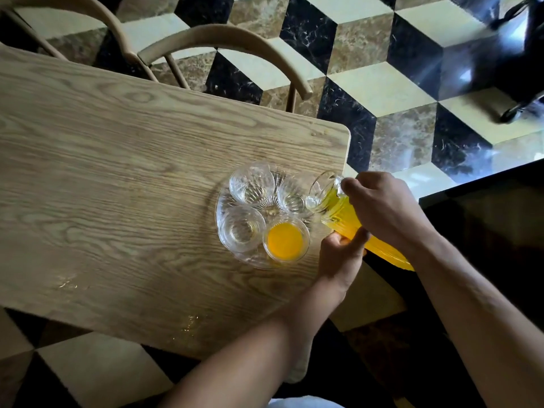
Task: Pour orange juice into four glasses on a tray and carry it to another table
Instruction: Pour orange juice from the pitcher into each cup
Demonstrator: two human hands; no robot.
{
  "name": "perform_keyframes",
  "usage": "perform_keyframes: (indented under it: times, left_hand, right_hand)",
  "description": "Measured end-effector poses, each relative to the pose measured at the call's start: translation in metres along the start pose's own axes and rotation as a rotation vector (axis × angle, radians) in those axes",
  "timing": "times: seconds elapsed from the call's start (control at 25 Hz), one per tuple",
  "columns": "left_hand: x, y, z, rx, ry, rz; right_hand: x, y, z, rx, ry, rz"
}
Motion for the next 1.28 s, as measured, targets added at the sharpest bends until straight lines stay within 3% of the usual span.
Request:
perform_keyframes:
  times: [0.36, 0.76, 1.28]
  left_hand:
    - [0.011, 0.007, -0.006, -0.045, -0.135, 0.039]
    - [0.017, -0.002, -0.004, -0.096, -0.25, -0.026]
    - [0.023, -0.008, 0.004, -0.091, -0.285, -0.025]
  right_hand:
    - [0.004, 0.013, -0.006, -0.037, -0.099, -0.08]
    - [0.008, 0.022, -0.004, -0.023, -0.231, -0.09]
    - [0.01, 0.027, -0.007, -0.056, -0.299, -0.084]
Point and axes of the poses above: each hand's wrist, its own y-axis towards the middle knuckle, its own x-axis out of the palm, z = x × y, the point moved 3 cm from there along y, towards the middle knuckle, and after that the axes turned 2 degrees about -y, right-handed, at the moved point
